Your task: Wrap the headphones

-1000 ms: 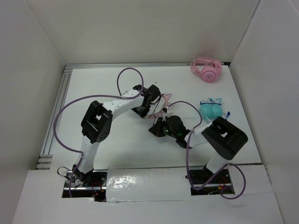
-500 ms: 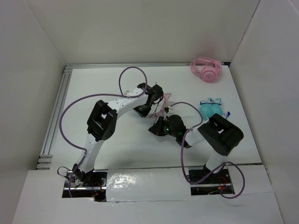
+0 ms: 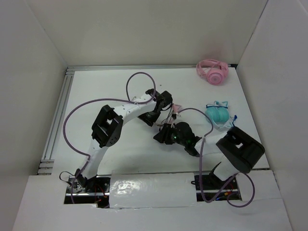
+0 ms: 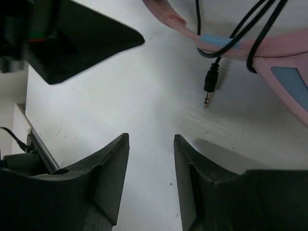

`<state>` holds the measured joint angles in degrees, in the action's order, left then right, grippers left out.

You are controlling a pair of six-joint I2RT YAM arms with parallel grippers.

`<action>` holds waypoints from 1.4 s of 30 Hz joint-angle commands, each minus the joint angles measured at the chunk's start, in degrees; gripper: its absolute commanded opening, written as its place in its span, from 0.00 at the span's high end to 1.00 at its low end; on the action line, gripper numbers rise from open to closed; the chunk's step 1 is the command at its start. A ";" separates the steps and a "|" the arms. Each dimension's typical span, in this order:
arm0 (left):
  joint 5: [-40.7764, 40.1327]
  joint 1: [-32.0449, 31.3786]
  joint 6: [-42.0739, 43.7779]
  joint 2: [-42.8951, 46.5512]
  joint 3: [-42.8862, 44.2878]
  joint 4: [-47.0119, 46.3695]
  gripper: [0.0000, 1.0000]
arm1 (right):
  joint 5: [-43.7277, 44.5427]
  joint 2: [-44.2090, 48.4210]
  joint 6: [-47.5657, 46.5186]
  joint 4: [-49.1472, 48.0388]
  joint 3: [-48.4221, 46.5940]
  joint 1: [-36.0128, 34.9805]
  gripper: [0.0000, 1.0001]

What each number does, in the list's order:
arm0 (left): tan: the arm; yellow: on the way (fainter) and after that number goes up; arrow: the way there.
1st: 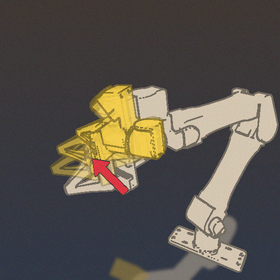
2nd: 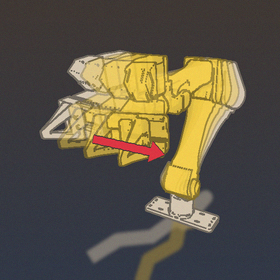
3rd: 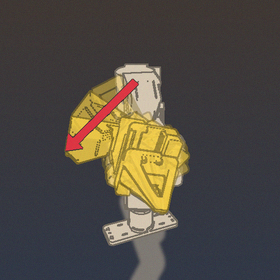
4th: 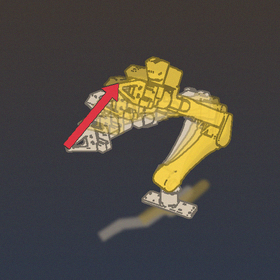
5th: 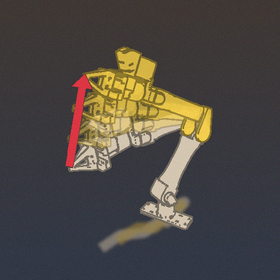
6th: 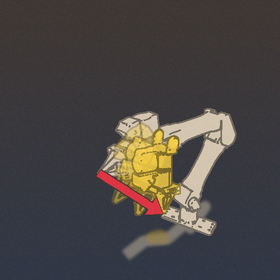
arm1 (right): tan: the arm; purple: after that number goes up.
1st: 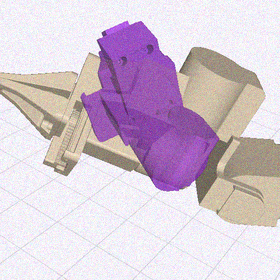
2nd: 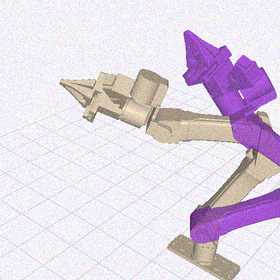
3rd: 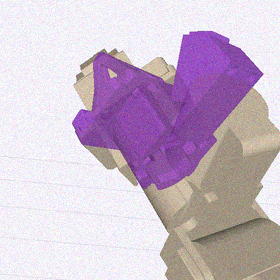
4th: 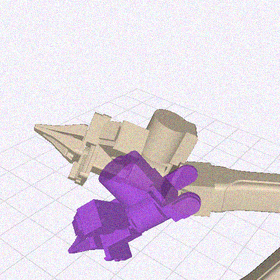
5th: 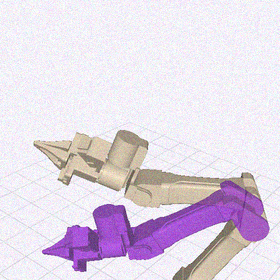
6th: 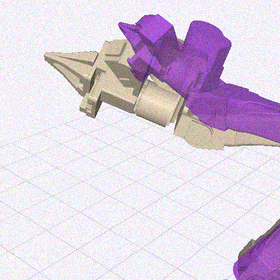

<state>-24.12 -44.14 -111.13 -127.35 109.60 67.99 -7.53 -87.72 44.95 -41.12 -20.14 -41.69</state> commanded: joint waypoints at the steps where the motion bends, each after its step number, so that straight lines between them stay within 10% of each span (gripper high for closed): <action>1: -1.89 -1.21 -3.21 0.96 1.58 4.26 0.42 | 4.01 6.59 -0.74 3.85 1.15 -1.20 0.50; 9: -3.74 -2.26 -3.83 4.12 2.02 6.98 0.33 | 11.65 27.64 -2.14 17.46 2.56 -1.81 0.41; 13: -5.67 -2.79 0.73 7.37 3.24 6.19 0.29 | 20.94 40.50 -1.80 29.92 1.16 -2.08 0.01; 19: -9.63 -4.99 7.49 17.65 1.33 5.15 0.25 | 33.52 56.77 -0.30 46.10 -3.93 -1.90 0.00; 25: -7.45 -8.94 35.17 35.98 -8.51 -8.57 0.11 | 41.70 66.44 4.17 57.11 -7.72 -1.90 0.00; 35: 2.50 -10.79 38.01 79.51 -56.03 -18.93 0.01 | 51.37 68.74 8.48 70.55 -15.10 -2.17 0.00; 42: -0.66 -10.62 35.47 95.52 -60.03 -14.39 0.01 | 54.29 75.14 9.89 73.29 -17.65 -2.34 0.00</action>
<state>-23.77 -54.68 -75.24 -33.87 48.40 54.50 42.98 -15.53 53.32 29.93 -35.05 -43.57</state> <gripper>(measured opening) 0.993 0.994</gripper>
